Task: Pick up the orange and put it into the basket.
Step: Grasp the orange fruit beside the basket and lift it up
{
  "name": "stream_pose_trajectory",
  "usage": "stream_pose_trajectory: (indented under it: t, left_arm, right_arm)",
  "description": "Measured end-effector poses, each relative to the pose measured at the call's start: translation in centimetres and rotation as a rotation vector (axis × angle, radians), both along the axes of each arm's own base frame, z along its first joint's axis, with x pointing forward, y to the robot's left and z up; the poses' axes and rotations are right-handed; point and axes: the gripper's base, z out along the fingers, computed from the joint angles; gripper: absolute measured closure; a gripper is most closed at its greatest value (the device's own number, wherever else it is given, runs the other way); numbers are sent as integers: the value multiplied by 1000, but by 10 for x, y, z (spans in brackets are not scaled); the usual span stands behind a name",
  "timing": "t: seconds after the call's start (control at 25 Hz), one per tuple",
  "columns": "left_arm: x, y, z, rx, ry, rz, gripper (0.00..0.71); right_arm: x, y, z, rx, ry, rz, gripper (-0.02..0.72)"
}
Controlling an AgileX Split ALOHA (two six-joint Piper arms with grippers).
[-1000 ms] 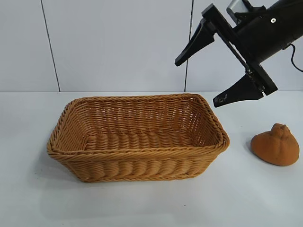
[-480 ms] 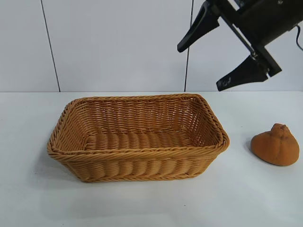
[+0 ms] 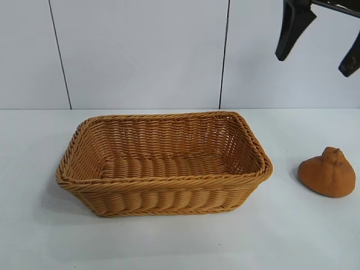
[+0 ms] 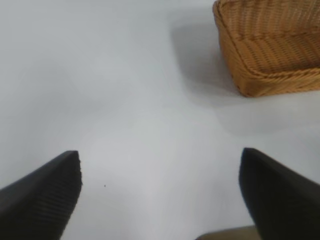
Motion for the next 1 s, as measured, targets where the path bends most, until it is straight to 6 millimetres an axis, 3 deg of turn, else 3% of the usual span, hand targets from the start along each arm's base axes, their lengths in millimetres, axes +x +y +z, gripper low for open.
stream_pose_trajectory:
  t: [0.24,0.56,0.64,0.76,0.96,1.0]
  left_arm:
    - [0,0,0,0,0,0,98]
    - [0,0,0,0,0,1,98]
    - [0,0,0,0,0,1,98]
    - [0,0,0,0,0,1,98]
    - [0,0,0,0,0,1,98]
    - [0,0,0,0,0,1,98]
  right_arm:
    - [18,-17,-40,-9,78,-48,9]
    - [39,-20,-134,-51,270,-48,9]
    - [39,-21,-149,-69,303,-45,39]
    - [40,-22,-157,-73,318,-45,180]
    - [39,-21,-155,-73,326,-43,618]
    - [38,-21,-152,-73,326,-36,661]
